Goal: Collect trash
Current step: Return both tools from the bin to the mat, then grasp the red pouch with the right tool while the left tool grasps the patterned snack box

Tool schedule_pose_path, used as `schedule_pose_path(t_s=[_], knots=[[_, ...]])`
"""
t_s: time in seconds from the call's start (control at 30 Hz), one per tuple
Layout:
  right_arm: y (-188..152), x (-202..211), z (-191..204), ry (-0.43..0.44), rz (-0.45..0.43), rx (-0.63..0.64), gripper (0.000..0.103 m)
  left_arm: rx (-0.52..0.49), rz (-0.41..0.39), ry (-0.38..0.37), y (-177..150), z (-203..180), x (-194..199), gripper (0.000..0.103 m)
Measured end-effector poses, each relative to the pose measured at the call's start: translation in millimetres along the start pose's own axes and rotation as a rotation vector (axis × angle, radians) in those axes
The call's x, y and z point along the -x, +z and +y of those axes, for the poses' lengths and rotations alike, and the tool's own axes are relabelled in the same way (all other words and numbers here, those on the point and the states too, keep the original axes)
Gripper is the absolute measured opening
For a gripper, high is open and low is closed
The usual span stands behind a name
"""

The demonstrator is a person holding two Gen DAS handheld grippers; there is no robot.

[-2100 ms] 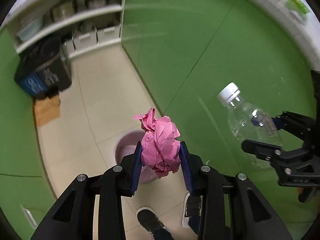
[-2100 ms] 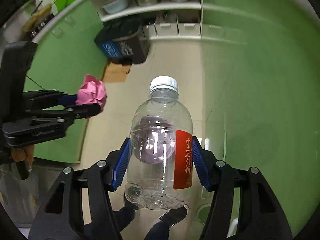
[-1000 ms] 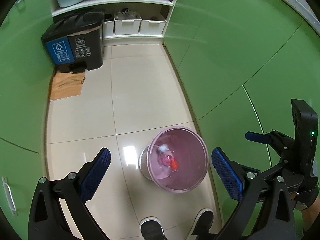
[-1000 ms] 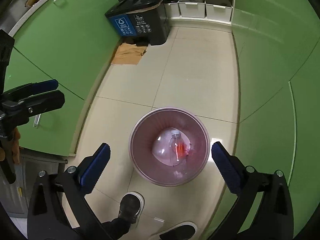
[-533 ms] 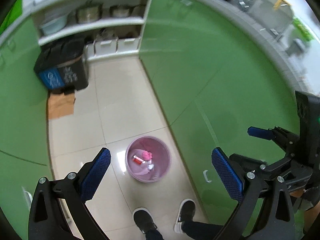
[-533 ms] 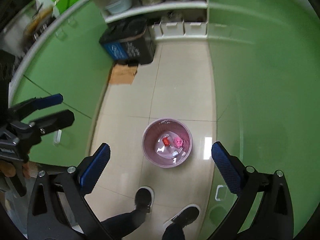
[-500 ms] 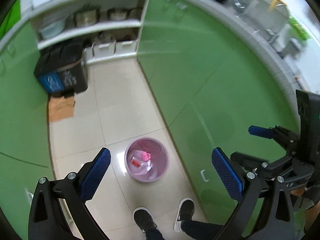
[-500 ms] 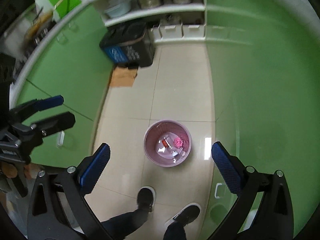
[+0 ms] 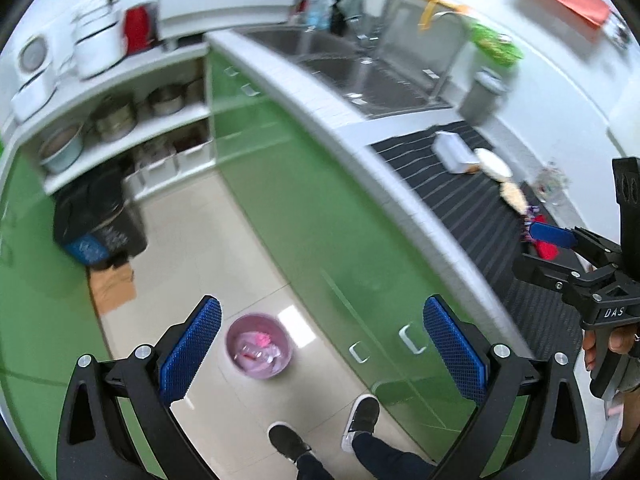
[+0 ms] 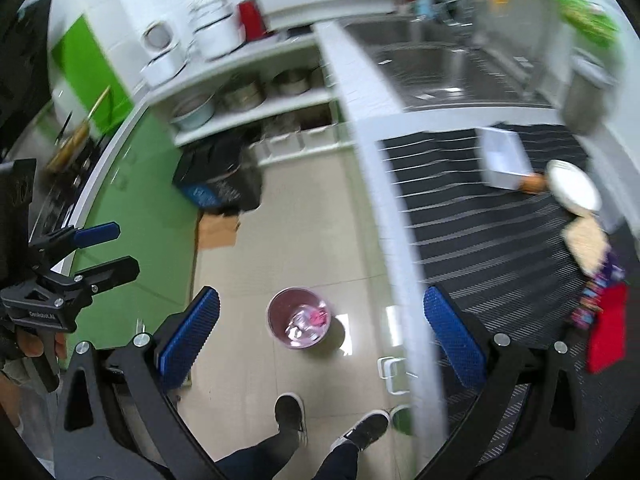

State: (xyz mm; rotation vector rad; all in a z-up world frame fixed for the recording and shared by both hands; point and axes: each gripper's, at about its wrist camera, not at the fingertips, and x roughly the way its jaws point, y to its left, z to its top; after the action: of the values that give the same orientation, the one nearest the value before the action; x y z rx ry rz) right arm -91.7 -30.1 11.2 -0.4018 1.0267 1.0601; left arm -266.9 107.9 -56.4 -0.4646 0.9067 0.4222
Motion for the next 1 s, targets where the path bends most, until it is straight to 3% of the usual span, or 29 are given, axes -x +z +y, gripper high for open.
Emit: schedule_pose_path(t_s=[0.23, 0.53, 0.77, 1.0], knots=[[-23, 56, -82, -0.119, -0.06, -0.117, 0.1, -0.149, -0.026, -0.084, 39, -86, -12, 0.097], [-52, 89, -183, -0.226, -0.073, -0.204, 0.1, -0.273, -0.023, -0.145, 61, -186, -46, 0.097], [-63, 81, -243, -0.266, -0.008, -0.239, 0.1, -0.342, 0.015, -0.183, 71, -243, -81, 0.097], [-64, 49, -280, -0.278, 0.069, -0.265, 0.1, -0.387, 0.072, -0.213, 73, -274, -113, 0.097]])
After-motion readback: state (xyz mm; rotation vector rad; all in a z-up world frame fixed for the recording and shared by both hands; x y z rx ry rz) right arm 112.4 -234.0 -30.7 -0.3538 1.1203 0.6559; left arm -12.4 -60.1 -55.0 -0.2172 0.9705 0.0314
